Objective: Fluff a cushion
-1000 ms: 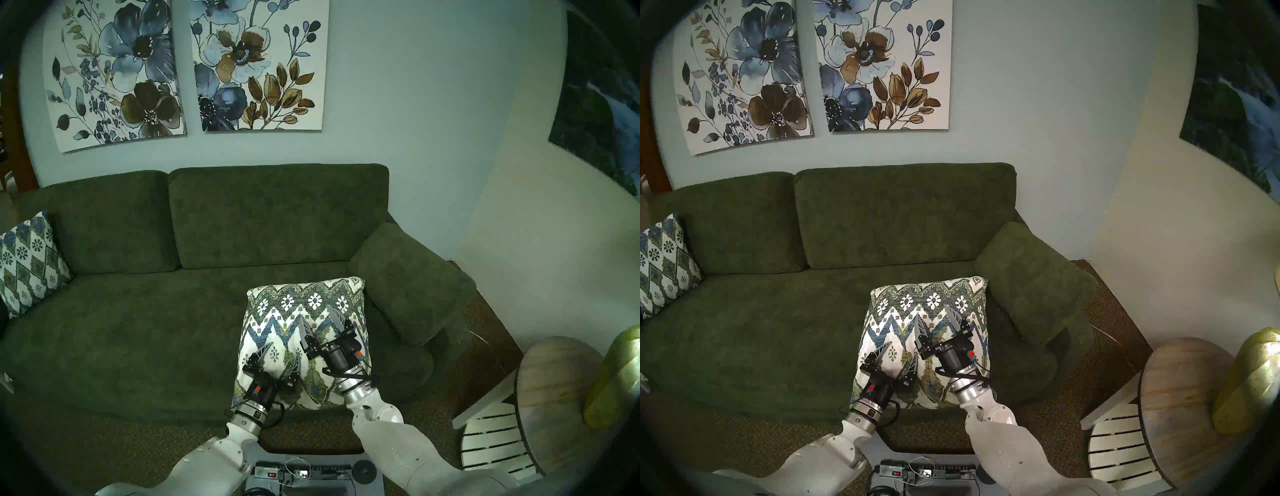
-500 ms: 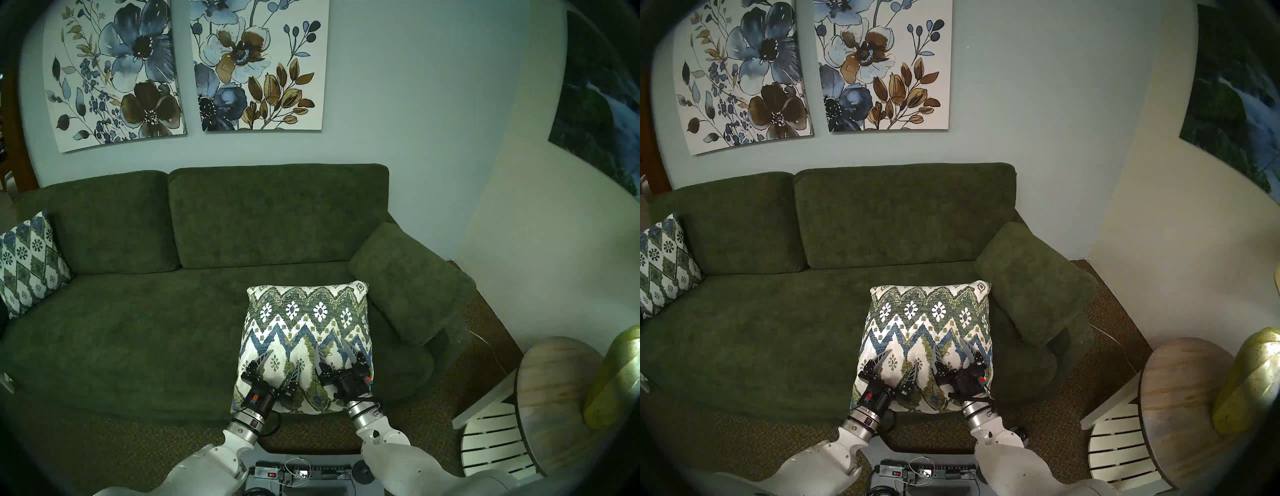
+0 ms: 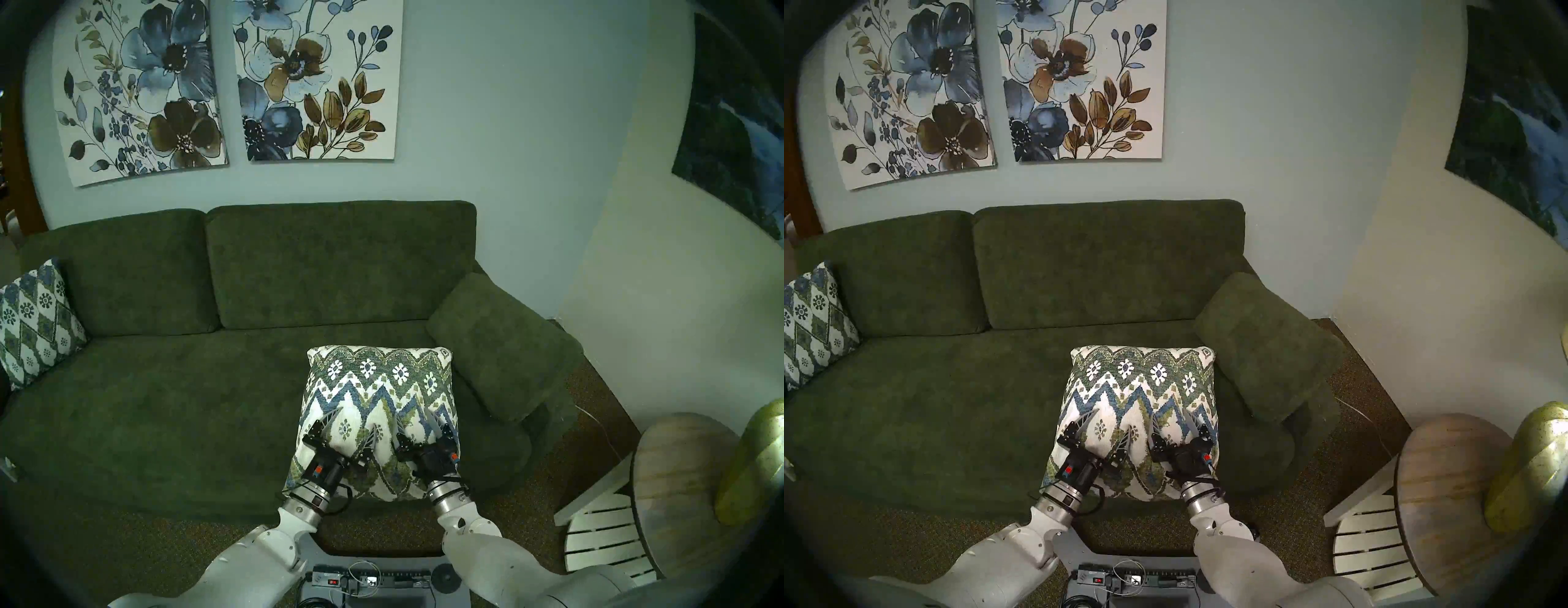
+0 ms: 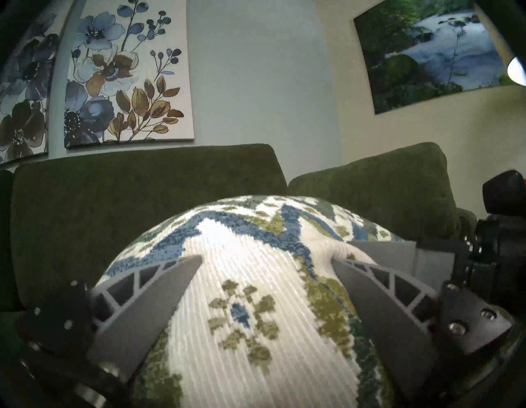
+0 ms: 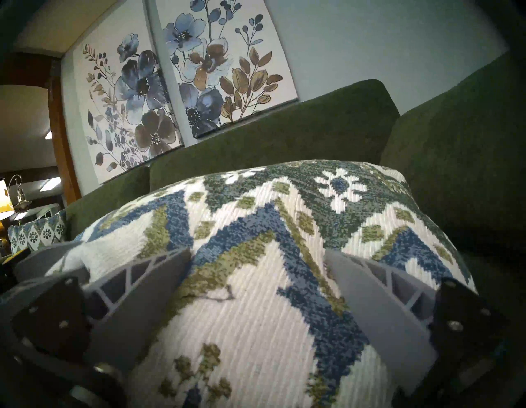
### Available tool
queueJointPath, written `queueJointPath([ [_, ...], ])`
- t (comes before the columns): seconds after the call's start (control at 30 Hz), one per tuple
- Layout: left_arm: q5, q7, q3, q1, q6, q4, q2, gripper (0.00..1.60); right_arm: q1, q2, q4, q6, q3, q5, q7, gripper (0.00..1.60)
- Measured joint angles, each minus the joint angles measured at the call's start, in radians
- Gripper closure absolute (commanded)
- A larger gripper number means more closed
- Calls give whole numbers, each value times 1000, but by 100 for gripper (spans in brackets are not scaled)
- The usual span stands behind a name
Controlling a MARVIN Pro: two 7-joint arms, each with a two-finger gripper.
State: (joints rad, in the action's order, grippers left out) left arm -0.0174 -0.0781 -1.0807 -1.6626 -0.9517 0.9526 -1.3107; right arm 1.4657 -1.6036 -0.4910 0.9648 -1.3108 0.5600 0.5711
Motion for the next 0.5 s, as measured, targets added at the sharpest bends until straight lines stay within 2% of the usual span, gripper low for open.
queueJointPath([
  [0.5,73,-16,-14,-1,-2,232,42,0,-8,0,23,0,20,-5,-7,0],
])
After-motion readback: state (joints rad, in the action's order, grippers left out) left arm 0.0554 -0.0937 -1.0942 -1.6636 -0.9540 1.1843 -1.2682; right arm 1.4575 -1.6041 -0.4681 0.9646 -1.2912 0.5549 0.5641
